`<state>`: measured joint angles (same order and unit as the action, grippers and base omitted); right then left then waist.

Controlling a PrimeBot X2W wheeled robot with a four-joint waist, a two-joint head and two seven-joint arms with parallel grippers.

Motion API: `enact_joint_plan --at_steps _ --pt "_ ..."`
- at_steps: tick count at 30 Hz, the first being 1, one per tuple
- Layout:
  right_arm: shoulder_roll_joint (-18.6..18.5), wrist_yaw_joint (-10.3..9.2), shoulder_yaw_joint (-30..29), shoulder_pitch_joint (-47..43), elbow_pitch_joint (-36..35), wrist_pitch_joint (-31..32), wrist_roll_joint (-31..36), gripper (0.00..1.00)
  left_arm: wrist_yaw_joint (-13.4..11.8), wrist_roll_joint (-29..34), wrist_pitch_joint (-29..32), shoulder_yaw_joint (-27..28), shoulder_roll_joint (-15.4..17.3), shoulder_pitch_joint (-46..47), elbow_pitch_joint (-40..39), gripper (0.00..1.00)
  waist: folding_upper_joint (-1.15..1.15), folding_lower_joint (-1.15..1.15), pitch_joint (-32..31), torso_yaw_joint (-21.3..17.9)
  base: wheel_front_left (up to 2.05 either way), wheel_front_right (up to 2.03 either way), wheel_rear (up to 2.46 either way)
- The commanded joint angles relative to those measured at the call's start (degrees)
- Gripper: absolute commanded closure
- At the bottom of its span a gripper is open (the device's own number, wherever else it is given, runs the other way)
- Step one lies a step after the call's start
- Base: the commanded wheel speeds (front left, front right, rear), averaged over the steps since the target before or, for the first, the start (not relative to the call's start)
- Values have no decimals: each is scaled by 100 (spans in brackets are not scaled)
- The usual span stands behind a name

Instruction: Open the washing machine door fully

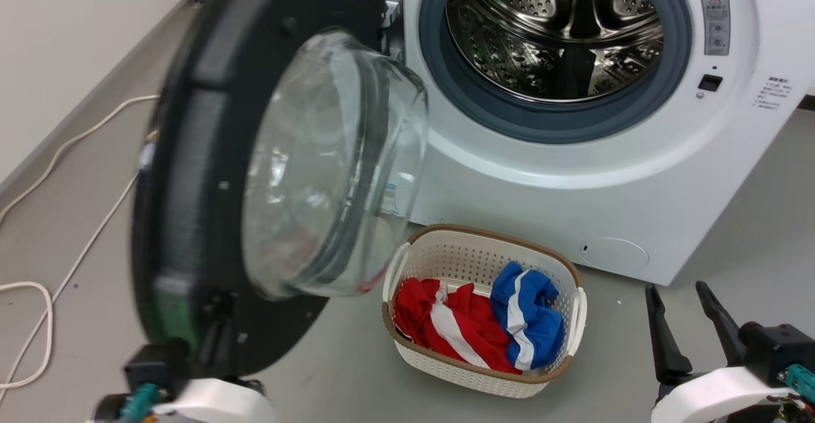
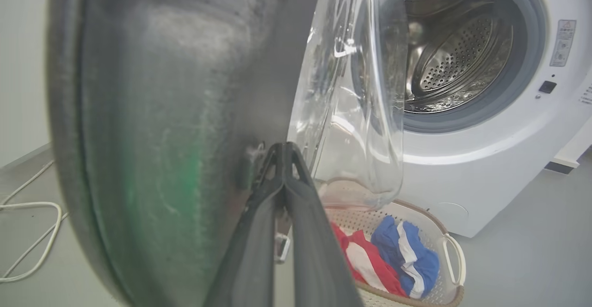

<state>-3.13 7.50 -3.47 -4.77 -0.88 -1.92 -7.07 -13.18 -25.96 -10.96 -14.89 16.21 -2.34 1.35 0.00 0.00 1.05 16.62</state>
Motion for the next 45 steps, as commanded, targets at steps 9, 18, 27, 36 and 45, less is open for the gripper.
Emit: enact_joint_plan --at_steps 9,18,27,36,45 --pt "22 -1 -8 190 29 -37 -39 0 -68 -390 -162 974 549 401 442 100 0 0 327 -380 0 0 0" --pt "26 -1 -18 391 103 -67 -73 0 128 -737 -349 2062 1350 750 1363 100 0 0 524 -662 0 0 0" --pt "27 -1 -44 466 150 -111 -69 0 363 -798 -415 2436 1560 1027 2180 100 0 0 541 -706 0 0 0" --pt "29 -1 -54 276 200 -123 -75 0 413 -525 -431 2283 1420 904 2155 100 0 0 200 -731 0 0 0" --pt "32 -1 -17 39 161 -70 -99 0 34 -79 -297 1796 969 88 981 100 0 0 -161 -761 0 0 0"
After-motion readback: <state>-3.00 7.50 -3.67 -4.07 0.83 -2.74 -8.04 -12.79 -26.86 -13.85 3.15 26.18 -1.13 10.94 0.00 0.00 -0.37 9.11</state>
